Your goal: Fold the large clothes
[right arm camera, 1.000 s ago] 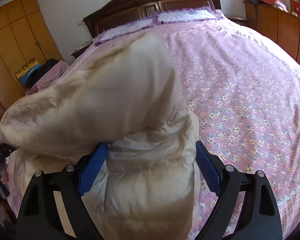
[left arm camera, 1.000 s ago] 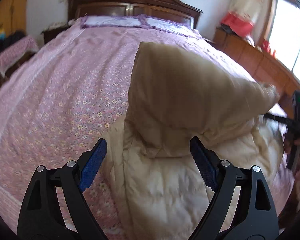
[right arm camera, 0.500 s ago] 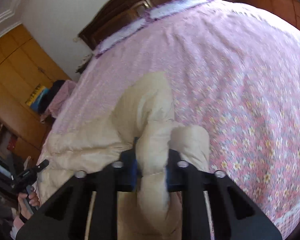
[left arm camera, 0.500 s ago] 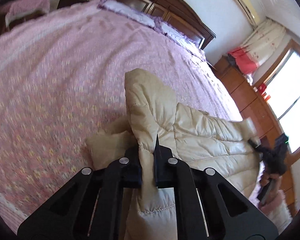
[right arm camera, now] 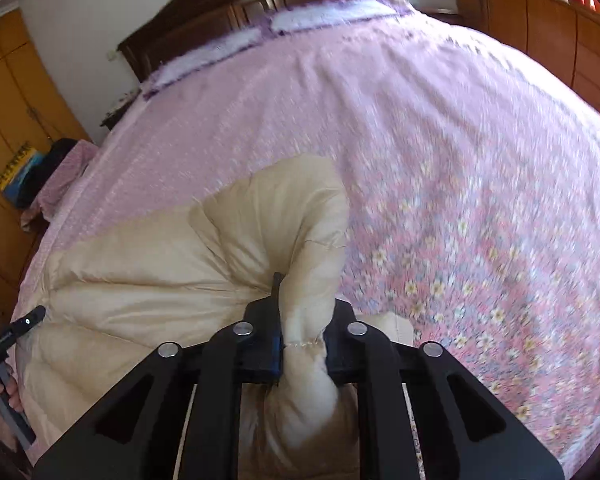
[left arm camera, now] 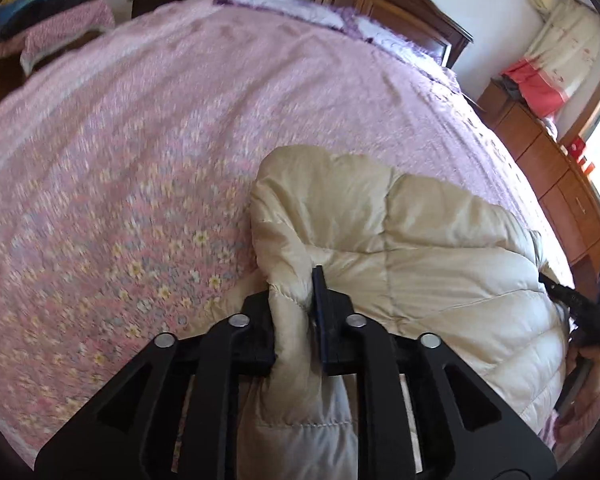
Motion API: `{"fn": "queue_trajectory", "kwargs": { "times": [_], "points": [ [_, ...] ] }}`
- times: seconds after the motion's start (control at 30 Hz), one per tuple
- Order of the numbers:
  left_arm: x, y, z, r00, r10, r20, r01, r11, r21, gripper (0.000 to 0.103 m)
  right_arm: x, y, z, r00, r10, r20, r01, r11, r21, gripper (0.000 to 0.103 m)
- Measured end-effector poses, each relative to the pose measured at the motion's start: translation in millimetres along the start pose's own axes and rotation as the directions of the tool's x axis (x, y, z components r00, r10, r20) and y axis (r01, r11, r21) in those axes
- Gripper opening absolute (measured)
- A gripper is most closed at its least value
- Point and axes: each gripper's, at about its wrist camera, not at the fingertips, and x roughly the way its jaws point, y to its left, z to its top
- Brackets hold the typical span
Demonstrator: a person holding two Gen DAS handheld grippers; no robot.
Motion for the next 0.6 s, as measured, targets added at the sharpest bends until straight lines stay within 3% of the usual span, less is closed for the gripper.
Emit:
{"fn": "queue_trajectory", "kwargs": {
  "times": [0.13, 0.2, 0.23, 0.3, 0.37, 0.53, 0.6],
  "points": [
    [-2.6, 11.3, -1.7, 0.999, -0.039, -0.006, 0.038, 0.998, -0.058, 0.026, 7.2, -7.8, -0.8, 0.999, 0.035, -0.028, -0.034, 0.999, 0.032, 0.023],
    [-9.0, 14.3, -3.1, 0.999, -0.039, -0.009, 0.038, 0.997, -0.065, 0.044, 5.2, -14.5, 2.9, 0.996, 0.077, -0.035, -0.075, 0.994, 0.077, 0.028],
    [-14.5, 15.8, -3.4, 0.999, -0.045, -0.014, 0.044, 0.996, -0.071, 0.048, 1.6, -16.7, 4.5, 0.995, 0.096, -0.037, -0.092, 0.991, 0.096, 0.03],
    [-25.3, 19.5, -4.9, 0.997, -0.081, -0.005, 0.08, 0.993, -0.091, 0.064, -13.4, -19.1, 4.2, 0.993, 0.12, -0.018, -0.117, 0.987, 0.113, 0.055],
    [-44.1, 25.4, -8.5, 0.994, -0.109, 0.016, 0.11, 0.987, -0.116, 0.07, -31.5, -22.0, 2.3, 0.99, 0.141, 0.014, -0.142, 0.983, 0.115, 0.067],
    [-88.2, 33.5, -28.6, 0.986, -0.156, 0.054, 0.161, 0.979, -0.123, 0.075, -66.8, -34.5, -10.3, 0.985, 0.174, 0.006, -0.174, 0.98, 0.092, 0.072],
    [-101.8, 36.7, -40.6, 0.985, -0.154, 0.072, 0.162, 0.978, -0.128, 0.082, -75.3, -40.2, -18.4, 0.985, 0.172, 0.004, -0.172, 0.981, 0.091, 0.077]
  ]
}}
